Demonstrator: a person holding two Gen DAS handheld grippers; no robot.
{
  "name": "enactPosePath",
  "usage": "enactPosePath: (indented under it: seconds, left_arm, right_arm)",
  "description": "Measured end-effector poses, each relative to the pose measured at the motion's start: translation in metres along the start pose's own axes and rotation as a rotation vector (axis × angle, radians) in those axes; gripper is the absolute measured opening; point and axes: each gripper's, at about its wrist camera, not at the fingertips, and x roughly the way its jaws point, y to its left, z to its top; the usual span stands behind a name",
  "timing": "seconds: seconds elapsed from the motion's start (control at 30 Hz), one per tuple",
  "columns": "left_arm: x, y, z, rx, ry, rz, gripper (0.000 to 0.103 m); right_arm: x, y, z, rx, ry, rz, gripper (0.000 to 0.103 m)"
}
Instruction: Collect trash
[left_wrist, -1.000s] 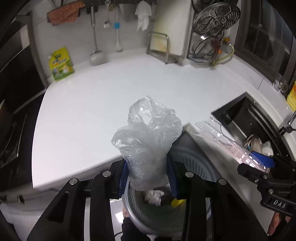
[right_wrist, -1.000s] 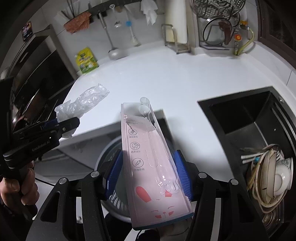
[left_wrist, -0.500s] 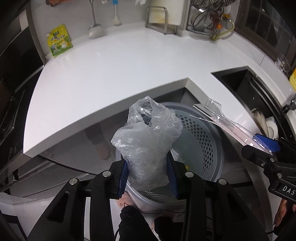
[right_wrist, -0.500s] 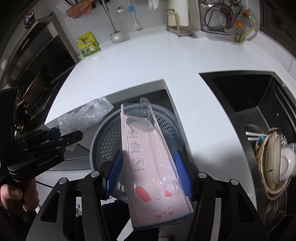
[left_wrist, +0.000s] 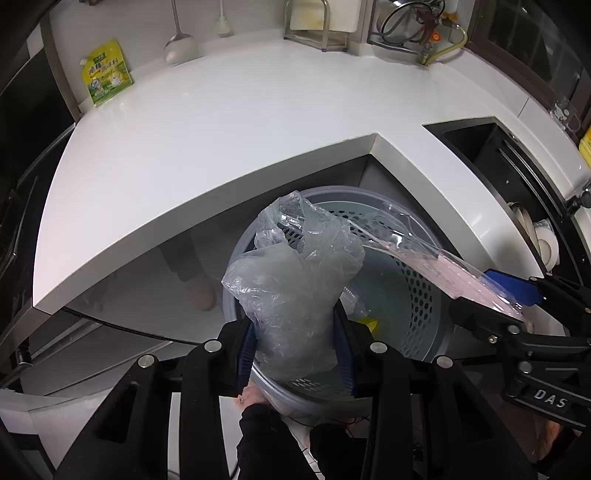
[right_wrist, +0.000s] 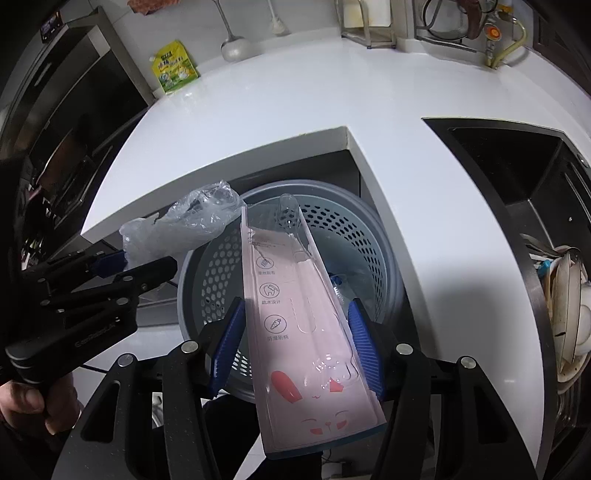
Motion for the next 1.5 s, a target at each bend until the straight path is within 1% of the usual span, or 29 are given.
enactPosePath:
  seconds: [0.23,0.4,0.5,0.53,0.6,0.63,0.7,1.0,1.17,1.23,1.3,1.43,1.5]
  left_arm:
    - [-0.001,0.006,0.003,-0.021,0.002,0.000,0.039]
    - [-0.001,0.006,0.003,-0.030,0.000,-0.008,0.041]
    - [-0.002,0.005,0.004,-0.033,0.004,-0.008,0.043]
    - [-0.002,0.005,0.005,-0.033,0.004,-0.007,0.044]
    - [-0.003,0.005,0.006,-0.037,0.003,-0.006,0.052]
    - [-0.004,0.005,0.006,-0.040,0.001,-0.006,0.053]
    - [-0.007,0.004,0.008,-0.041,-0.004,-0.004,0.056]
    - [-0.020,0.000,0.013,-0.043,-0.039,0.006,0.063]
    - [-0.028,0.001,0.014,-0.051,-0.052,0.013,0.065]
    - [-0.032,0.001,0.015,-0.056,-0.061,0.017,0.068]
    - [-0.035,0.000,0.015,-0.062,-0.071,0.025,0.072]
    - [-0.041,0.000,0.015,-0.068,-0.082,0.036,0.075]
    - [-0.044,-0.001,0.014,-0.070,-0.086,0.037,0.078]
  right_arm:
    - [0.011,0.000,0.006,0.007,0.038,0.001,0.055]
    - [0.012,0.000,0.008,0.010,0.043,-0.001,0.056]
    - [0.008,0.000,0.009,0.013,0.024,0.000,0.056]
    - [0.006,0.000,0.009,0.014,0.017,0.001,0.059]
    - [0.003,-0.001,0.010,0.016,0.001,0.002,0.065]
    - [0.000,-0.002,0.011,0.016,-0.011,0.003,0.066]
    - [-0.003,-0.003,0.011,0.012,-0.022,0.001,0.066]
    - [-0.022,-0.006,0.009,0.019,-0.069,-0.006,0.066]
    - [-0.031,-0.006,0.007,0.025,-0.087,-0.010,0.066]
    - [-0.035,-0.006,0.006,0.026,-0.093,-0.013,0.066]
    - [-0.037,-0.005,0.005,0.026,-0.098,-0.014,0.066]
    - [-0.042,-0.002,0.002,0.024,-0.106,-0.016,0.066]
    - [-0.044,-0.001,0.001,0.024,-0.112,-0.016,0.066]
